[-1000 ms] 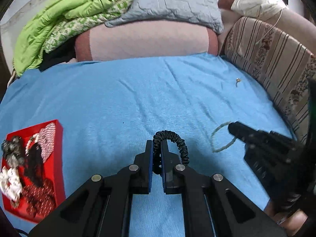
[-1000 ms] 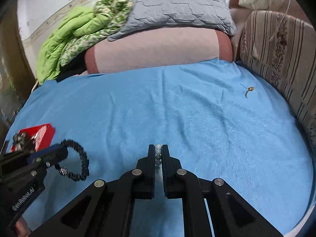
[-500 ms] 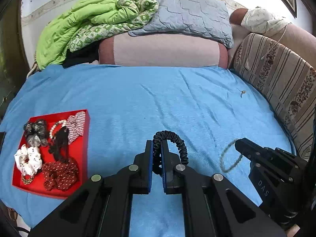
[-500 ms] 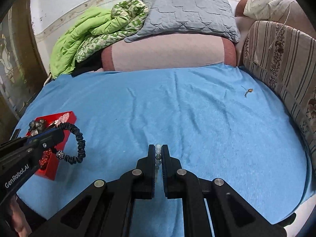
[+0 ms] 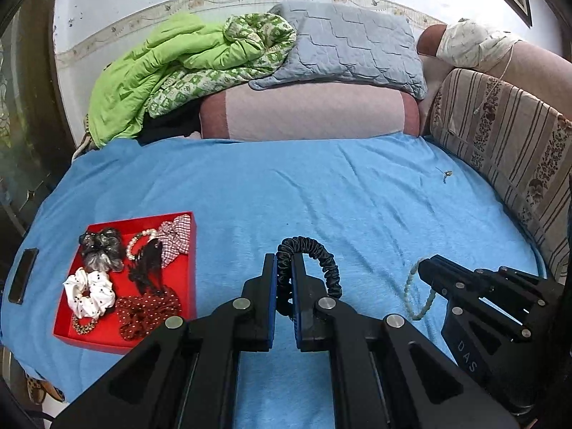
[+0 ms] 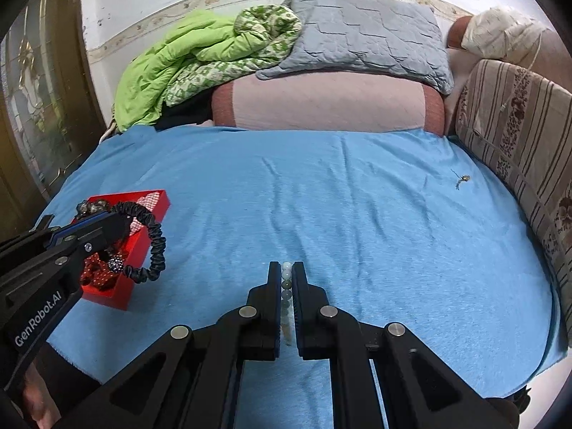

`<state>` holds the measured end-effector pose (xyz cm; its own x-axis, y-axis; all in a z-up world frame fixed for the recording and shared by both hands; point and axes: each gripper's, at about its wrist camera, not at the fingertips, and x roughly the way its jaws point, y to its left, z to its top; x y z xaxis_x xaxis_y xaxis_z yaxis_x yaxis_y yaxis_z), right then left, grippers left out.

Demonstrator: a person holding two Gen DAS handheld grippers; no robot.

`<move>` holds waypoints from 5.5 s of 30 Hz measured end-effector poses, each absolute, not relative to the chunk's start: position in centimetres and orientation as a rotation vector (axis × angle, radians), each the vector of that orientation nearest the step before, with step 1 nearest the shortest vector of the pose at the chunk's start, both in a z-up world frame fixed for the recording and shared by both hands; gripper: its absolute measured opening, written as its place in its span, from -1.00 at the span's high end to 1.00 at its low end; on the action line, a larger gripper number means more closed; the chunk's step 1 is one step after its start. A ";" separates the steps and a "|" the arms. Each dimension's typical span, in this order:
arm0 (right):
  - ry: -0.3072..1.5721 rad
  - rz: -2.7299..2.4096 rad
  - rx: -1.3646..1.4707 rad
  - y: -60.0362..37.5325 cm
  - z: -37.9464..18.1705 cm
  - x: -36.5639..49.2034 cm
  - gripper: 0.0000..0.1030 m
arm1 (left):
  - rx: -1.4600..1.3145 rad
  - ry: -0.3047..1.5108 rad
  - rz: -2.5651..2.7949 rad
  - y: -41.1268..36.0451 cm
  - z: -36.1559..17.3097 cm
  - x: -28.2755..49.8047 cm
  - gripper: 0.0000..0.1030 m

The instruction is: Organize jewelry

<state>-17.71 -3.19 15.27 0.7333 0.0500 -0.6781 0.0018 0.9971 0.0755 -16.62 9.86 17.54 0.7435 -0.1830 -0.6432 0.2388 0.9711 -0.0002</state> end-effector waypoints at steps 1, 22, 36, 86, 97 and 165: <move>0.746 0.030 0.069 -2.9 15.4 -17.8 0.86 | 0.081 0.695 -0.229 10.1 17.6 -16.7 0.86; 0.774 0.123 0.001 2.8 15.4 -17.6 0.86 | -0.018 0.722 -0.144 16.6 16.3 -16.3 0.86; 0.788 0.232 -0.038 8.1 15.2 -16.4 0.86 | -0.057 0.734 -0.067 21.3 14.9 -15.2 0.86; 0.845 0.370 -0.029 19.7 12.1 -2.7 0.85 | 0.020 0.776 0.053 32.3 11.7 -3.5 0.86; 0.891 0.365 -0.025 20.0 10.1 -1.6 0.85 | -0.003 0.826 0.046 32.6 9.8 -2.2 0.86; 0.819 0.268 -0.033 14.8 12.7 -13.3 -0.29 | -0.041 0.585 0.202 31.4 16.7 -16.5 -0.76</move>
<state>-13.29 14.82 12.68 0.6514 0.2231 -0.7252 -0.2487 0.9658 0.0736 -16.53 31.45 16.72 0.8148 0.1777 -0.5518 -0.2010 0.9794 0.0185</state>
